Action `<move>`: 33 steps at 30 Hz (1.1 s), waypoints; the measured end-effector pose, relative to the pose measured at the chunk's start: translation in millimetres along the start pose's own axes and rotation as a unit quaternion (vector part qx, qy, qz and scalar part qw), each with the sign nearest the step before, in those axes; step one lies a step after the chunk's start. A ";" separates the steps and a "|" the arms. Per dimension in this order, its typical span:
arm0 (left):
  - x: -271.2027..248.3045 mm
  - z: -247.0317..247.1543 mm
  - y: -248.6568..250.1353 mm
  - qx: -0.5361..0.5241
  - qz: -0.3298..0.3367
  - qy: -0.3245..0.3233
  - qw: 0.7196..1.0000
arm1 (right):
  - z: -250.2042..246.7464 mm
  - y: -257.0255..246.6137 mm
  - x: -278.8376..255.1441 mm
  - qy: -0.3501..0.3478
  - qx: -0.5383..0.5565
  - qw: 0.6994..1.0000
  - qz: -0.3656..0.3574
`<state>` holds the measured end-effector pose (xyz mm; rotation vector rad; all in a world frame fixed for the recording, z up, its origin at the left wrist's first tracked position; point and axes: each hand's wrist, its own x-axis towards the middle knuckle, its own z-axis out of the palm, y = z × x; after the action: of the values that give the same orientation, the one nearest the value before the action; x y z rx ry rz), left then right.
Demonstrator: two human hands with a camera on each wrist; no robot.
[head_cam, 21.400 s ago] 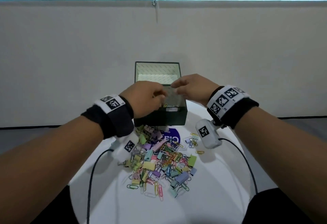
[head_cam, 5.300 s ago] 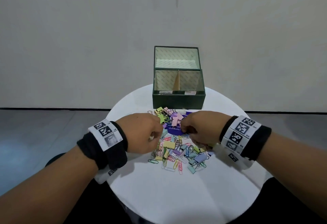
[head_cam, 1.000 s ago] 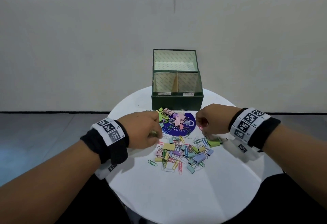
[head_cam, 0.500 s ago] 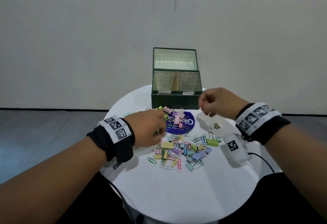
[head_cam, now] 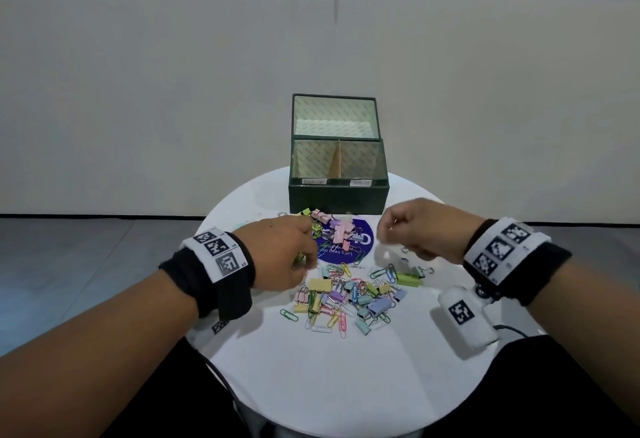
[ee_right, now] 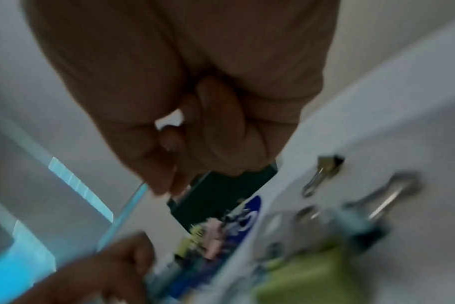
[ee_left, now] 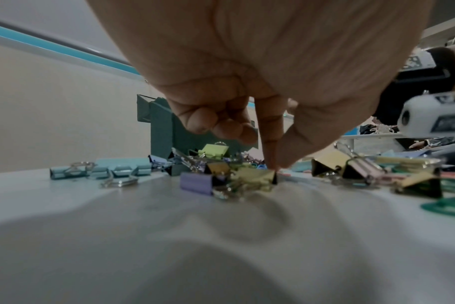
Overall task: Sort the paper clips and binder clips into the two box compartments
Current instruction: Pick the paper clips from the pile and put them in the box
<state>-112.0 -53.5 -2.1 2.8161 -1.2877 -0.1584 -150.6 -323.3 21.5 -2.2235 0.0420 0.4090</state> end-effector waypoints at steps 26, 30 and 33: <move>1.0 -1.2 0.6 -0.002 -0.011 -0.001 1.000 | 12.1 -0.1 13.7 -0.087 -0.329 0.940 -0.033; 1.4 0.1 -0.7 0.007 -0.007 0.000 1.000 | -11.9 -3.4 12.2 -0.045 -0.168 0.983 -0.066; 5.2 -1.3 0.2 0.016 -0.009 -0.007 1.000 | -26.7 -3.6 16.5 -0.035 0.049 0.996 -0.066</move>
<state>-108.7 -57.6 -1.1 2.8583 -1.2790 -0.1597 -127.0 -339.6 34.8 -2.0990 -0.1199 0.4030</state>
